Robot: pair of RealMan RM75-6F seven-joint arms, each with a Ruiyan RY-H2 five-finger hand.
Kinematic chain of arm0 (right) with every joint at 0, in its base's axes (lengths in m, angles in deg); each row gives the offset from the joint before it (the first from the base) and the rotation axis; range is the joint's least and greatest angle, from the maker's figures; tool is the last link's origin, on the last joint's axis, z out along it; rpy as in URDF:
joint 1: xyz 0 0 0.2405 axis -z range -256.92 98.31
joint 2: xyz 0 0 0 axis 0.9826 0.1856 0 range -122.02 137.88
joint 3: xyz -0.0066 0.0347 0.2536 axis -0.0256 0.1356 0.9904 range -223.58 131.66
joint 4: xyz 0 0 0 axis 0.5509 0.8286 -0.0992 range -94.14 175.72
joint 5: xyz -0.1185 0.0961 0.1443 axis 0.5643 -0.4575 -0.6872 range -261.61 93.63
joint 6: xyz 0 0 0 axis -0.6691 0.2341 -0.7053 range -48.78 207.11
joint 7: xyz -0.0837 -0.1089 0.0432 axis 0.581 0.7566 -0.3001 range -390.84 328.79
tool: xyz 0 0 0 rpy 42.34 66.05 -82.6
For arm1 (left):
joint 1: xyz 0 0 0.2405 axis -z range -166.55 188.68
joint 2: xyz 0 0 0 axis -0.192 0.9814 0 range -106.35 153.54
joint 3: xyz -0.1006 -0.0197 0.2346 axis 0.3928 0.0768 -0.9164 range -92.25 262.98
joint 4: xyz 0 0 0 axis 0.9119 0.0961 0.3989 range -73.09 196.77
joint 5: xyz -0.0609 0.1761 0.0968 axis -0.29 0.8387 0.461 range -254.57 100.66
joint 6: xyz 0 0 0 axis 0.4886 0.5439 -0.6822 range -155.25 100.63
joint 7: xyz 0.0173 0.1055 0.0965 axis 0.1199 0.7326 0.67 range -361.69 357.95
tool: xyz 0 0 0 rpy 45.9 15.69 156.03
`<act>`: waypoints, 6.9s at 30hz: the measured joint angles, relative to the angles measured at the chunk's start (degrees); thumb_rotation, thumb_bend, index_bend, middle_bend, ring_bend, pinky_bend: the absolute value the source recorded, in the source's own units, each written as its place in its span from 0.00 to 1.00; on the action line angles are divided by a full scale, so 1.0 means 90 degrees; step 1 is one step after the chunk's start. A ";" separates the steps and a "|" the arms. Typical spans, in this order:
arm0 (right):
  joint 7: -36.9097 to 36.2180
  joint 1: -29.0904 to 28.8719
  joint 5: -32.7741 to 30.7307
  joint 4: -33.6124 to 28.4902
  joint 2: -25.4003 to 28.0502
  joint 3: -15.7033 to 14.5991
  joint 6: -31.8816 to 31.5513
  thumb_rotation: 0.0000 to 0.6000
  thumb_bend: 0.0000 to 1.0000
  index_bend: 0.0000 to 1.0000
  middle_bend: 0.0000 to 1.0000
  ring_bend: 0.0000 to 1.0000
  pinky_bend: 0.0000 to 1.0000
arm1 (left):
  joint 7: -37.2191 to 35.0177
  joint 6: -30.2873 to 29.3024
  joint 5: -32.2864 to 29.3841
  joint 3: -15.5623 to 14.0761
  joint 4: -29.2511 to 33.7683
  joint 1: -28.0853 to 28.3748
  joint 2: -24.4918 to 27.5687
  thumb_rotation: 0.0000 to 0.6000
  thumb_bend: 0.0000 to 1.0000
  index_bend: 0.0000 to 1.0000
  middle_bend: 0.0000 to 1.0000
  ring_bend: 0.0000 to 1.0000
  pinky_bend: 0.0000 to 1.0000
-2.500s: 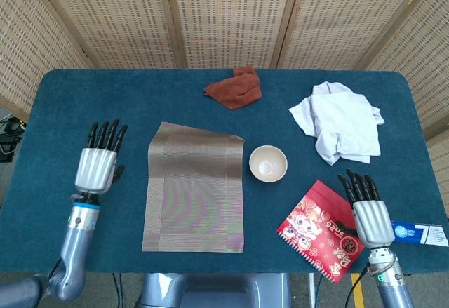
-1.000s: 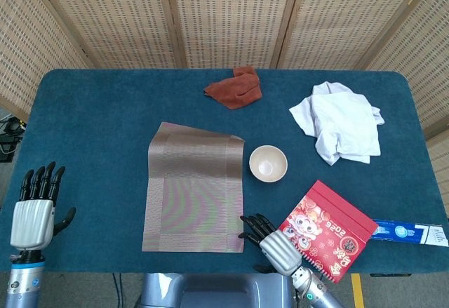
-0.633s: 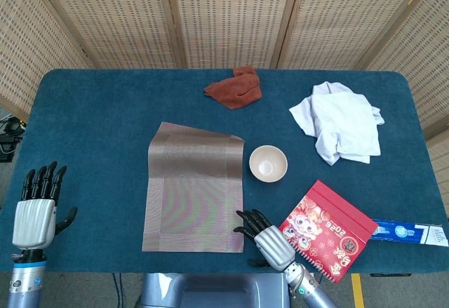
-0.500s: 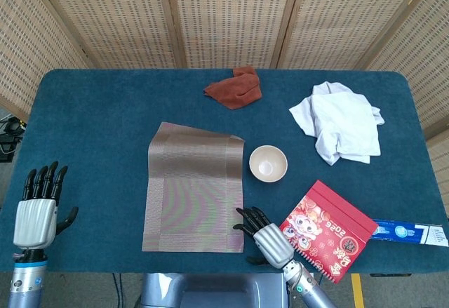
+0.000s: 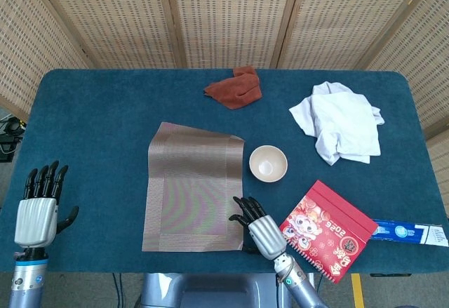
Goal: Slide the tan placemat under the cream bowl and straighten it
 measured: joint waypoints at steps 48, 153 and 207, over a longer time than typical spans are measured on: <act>-0.0489 0.0079 -0.0183 0.0686 -0.0654 -0.0198 -0.0411 1.00 0.62 0.74 0.29 0.00 0.00 | -0.0079 0.0099 0.0029 0.0127 -0.0005 -0.0088 -0.0038 1.00 0.24 0.06 0.00 0.00 0.00; -0.0599 0.0443 -0.2628 -0.1189 0.3260 0.1817 -0.0935 1.00 0.43 0.12 0.00 0.00 0.00 | 0.0202 0.0191 0.0203 0.0037 -0.0077 -0.0093 -0.0213 1.00 0.24 0.06 0.00 0.00 0.00; -0.1311 0.1023 -0.2384 -0.1271 0.3562 0.1972 -0.1659 1.00 0.40 0.12 0.00 0.00 0.00 | 0.2831 0.4206 -0.1294 0.1109 -0.2391 0.3785 -0.3008 1.00 0.04 0.13 0.00 0.00 0.00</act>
